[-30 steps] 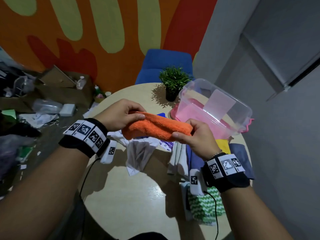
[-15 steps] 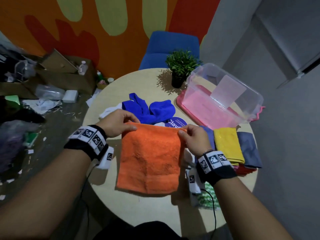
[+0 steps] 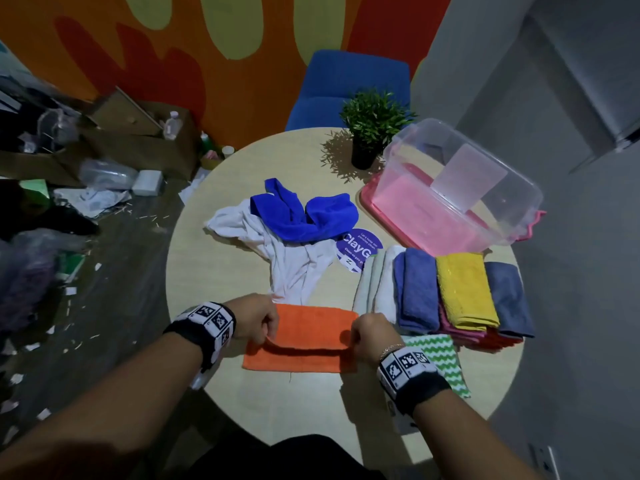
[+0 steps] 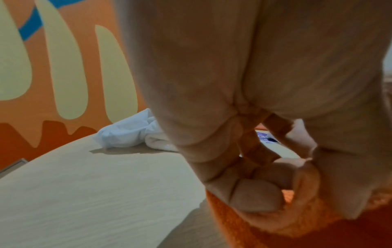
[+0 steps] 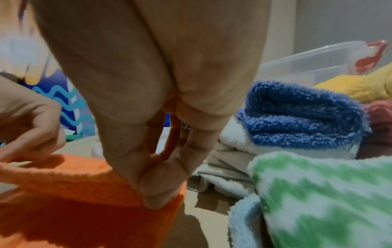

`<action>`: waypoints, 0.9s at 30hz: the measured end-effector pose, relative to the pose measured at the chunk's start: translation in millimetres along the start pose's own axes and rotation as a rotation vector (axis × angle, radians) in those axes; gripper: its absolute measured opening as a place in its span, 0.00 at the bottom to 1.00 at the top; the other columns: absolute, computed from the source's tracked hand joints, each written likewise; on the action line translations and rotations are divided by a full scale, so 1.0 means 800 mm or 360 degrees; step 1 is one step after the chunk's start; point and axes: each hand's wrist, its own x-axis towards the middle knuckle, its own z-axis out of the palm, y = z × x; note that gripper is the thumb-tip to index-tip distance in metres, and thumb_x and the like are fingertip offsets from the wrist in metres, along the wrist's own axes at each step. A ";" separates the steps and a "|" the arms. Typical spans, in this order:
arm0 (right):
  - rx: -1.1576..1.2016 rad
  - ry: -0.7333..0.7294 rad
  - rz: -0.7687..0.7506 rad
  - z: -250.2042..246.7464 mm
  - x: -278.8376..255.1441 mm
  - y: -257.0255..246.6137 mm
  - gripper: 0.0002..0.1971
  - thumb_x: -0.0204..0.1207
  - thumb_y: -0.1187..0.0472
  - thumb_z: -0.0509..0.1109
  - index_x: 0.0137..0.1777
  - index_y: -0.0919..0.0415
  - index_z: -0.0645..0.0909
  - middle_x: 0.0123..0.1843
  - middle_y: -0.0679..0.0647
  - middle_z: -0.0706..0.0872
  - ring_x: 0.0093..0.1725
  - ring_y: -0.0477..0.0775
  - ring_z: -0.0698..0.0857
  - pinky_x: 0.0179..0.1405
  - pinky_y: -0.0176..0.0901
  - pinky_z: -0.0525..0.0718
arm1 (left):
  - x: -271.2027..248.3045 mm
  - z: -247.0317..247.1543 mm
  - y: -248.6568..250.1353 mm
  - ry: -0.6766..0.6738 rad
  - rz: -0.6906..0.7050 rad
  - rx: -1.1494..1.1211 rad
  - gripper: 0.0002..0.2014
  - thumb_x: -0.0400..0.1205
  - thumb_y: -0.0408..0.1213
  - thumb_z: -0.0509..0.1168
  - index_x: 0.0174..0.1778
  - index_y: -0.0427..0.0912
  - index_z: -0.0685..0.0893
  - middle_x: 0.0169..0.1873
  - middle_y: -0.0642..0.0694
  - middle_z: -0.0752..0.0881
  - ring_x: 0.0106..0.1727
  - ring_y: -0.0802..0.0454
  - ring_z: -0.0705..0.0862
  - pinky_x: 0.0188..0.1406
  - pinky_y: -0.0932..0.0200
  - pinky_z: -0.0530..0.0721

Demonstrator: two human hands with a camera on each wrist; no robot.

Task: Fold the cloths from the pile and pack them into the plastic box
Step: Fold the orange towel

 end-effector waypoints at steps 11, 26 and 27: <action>0.0020 -0.0112 0.0166 0.014 -0.005 -0.004 0.25 0.77 0.40 0.72 0.55 0.65 0.82 0.54 0.62 0.87 0.54 0.61 0.86 0.47 0.47 0.83 | 0.025 0.018 -0.001 0.0172 -0.0073 0.0090 0.09 0.71 0.48 0.80 0.33 0.49 0.90 0.31 0.58 0.87 0.38 0.63 0.84 0.43 0.62 0.83; 0.0316 0.0171 -0.0117 0.036 0.002 -0.037 0.11 0.78 0.59 0.67 0.58 0.61 0.76 0.57 0.62 0.84 0.59 0.65 0.82 0.57 0.52 0.80 | 0.062 0.031 0.079 0.0274 0.0214 0.0294 0.46 0.77 0.36 0.71 0.86 0.62 0.53 0.74 0.50 0.80 0.75 0.45 0.70 0.72 0.42 0.72; 0.0424 0.0174 -0.0169 0.033 0.001 -0.037 0.11 0.78 0.60 0.67 0.59 0.62 0.75 0.57 0.62 0.84 0.59 0.64 0.82 0.56 0.50 0.78 | 0.064 0.028 0.081 0.0215 0.0192 0.0342 0.45 0.78 0.39 0.72 0.86 0.61 0.53 0.73 0.48 0.80 0.75 0.44 0.72 0.72 0.41 0.70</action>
